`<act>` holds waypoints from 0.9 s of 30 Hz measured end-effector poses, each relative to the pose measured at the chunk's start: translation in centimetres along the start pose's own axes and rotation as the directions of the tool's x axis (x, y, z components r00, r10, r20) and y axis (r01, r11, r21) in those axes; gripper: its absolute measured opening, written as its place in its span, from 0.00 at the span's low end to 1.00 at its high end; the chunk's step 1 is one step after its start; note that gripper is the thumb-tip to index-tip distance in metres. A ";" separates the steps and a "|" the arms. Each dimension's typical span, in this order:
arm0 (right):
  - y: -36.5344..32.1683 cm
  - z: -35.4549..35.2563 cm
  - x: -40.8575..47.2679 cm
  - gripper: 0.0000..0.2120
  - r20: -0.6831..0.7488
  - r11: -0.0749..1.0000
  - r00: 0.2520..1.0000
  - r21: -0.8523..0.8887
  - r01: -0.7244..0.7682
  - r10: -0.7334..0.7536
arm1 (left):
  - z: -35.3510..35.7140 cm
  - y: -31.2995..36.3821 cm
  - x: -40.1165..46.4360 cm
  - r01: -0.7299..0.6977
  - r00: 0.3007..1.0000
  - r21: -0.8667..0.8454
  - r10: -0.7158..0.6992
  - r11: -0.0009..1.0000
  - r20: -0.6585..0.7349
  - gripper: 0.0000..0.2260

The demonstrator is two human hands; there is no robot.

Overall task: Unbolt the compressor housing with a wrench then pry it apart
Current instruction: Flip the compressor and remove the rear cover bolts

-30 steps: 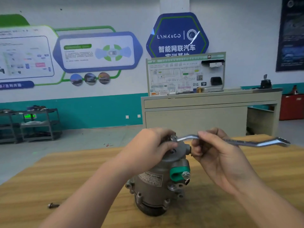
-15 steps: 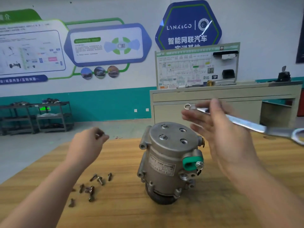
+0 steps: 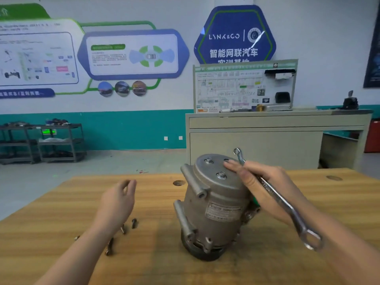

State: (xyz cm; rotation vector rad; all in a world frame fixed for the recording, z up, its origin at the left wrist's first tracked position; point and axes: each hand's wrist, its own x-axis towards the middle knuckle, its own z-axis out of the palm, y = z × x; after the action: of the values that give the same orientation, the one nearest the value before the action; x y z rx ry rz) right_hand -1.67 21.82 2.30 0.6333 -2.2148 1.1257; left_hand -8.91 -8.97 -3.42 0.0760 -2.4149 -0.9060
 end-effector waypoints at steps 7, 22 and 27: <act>0.9 -1.9 2.5 0.25 -0.388 0.949 0.901 0.307 -0.072 0.194 | -1.1 14.5 -2.1 -0.386 0.884 -0.578 0.468 0.719 -0.007 0.11; -1.1 -0.9 1.1 0.13 -0.353 0.711 0.764 0.677 -0.190 0.540 | 1.5 16.4 -8.7 -0.532 0.846 0.067 0.533 0.844 0.014 0.33; -2.4 0.8 -1.5 0.18 -0.496 0.884 0.802 0.459 -0.085 0.334 | 0.6 16.3 -11.1 -0.437 0.898 0.118 0.440 0.892 -0.004 0.39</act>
State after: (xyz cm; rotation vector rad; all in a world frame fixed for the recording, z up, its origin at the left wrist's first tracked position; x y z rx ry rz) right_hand 0.73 20.10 2.30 0.1560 -1.5615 1.6799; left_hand 2.39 6.57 1.06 -0.3983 -2.3120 -0.5522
